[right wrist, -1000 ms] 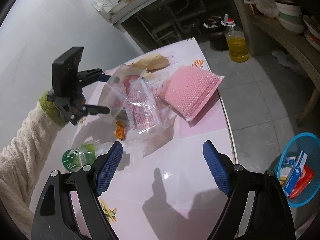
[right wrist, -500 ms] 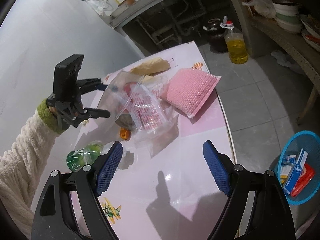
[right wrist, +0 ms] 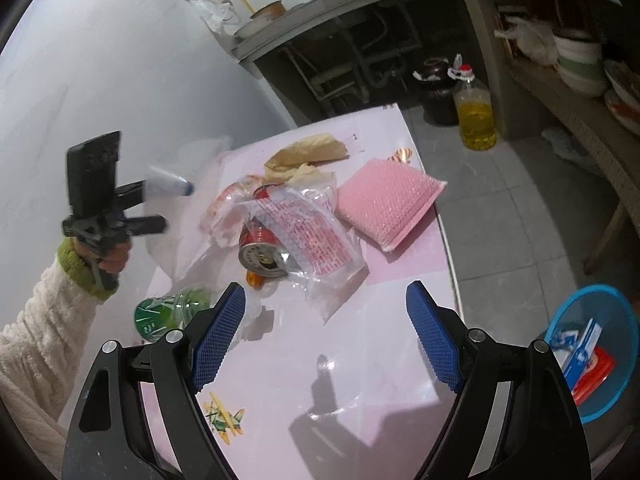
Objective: Collect trash
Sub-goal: 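Grasp the clear plastic container with the left tool and lift it, then grasp the clear red-printed plastic bag with the right tool while the left tool holds the container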
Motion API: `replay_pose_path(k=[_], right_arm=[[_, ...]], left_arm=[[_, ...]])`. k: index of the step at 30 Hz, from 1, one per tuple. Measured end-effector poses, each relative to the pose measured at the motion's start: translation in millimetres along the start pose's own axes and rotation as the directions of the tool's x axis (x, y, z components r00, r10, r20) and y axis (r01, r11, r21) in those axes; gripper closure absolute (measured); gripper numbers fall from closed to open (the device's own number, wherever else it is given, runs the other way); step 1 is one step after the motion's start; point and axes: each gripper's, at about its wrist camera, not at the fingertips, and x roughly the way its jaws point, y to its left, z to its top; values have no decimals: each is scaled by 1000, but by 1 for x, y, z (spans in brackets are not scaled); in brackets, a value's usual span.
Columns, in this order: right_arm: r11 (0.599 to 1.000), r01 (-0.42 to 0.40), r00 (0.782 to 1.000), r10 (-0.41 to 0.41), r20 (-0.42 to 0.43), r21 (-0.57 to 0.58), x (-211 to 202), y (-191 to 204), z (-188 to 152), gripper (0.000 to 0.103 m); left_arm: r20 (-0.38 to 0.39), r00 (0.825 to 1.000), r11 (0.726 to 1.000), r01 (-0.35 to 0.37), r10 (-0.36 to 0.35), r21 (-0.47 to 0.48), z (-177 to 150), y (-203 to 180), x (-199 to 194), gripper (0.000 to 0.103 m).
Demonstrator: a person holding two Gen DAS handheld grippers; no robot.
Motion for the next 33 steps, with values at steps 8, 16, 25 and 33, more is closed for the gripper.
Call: replay_pose_path(k=[8,16,25,33], right_arm=[[996,24,1000,-26,-13,-91,12,13,11,24],[976,70,996,-79,-36,-208,42,38,18,28],[940,134,978,-177,-113,-313,89,52,25,51],[958,159,968,-199,-156,-240,91,47,15,98]], left_arm=[[265,958,956,-28,109,-292,-19,0,-63,15],[375,909,914,-17,183,-405,-52,-50,-112,15],[403,888,892,-16,220,-452,-108,-112,-110,15],[427,857,893,-81,289,-442,-139,-149,-103,15]])
